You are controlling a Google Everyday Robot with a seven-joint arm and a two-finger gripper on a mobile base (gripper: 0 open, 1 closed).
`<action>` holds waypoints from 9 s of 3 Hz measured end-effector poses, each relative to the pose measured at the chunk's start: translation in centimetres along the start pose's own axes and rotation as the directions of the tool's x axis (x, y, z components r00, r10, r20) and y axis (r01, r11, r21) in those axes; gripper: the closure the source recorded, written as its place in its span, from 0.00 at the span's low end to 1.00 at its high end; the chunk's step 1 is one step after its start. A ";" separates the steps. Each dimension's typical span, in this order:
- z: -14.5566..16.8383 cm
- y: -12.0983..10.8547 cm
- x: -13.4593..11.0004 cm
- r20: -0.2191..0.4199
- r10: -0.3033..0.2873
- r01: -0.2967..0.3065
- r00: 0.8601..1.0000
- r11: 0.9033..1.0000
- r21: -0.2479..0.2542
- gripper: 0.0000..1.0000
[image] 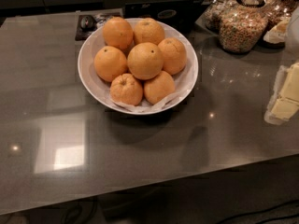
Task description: Pick orange from white bowl
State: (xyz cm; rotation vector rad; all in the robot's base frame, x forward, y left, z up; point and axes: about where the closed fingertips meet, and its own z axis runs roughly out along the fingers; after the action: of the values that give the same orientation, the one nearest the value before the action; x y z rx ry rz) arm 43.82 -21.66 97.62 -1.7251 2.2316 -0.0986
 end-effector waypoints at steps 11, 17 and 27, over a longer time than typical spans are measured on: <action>4.3 -6.8 -21.5 -0.045 -0.438 0.441 0.898 0.893 0.088 0.00; 9.2 -4.3 -23.7 -0.018 -0.475 0.474 0.880 0.880 -0.032 0.23; -4.0 1.8 -22.3 0.252 -0.527 0.507 0.812 0.850 0.145 1.00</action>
Offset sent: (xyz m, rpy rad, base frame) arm 0.0093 0.0178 0.0209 -0.0199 -0.0288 0.1076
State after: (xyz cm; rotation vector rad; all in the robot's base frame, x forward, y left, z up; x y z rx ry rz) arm 45.92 -0.45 105.62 -2.1111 1.4910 -0.0478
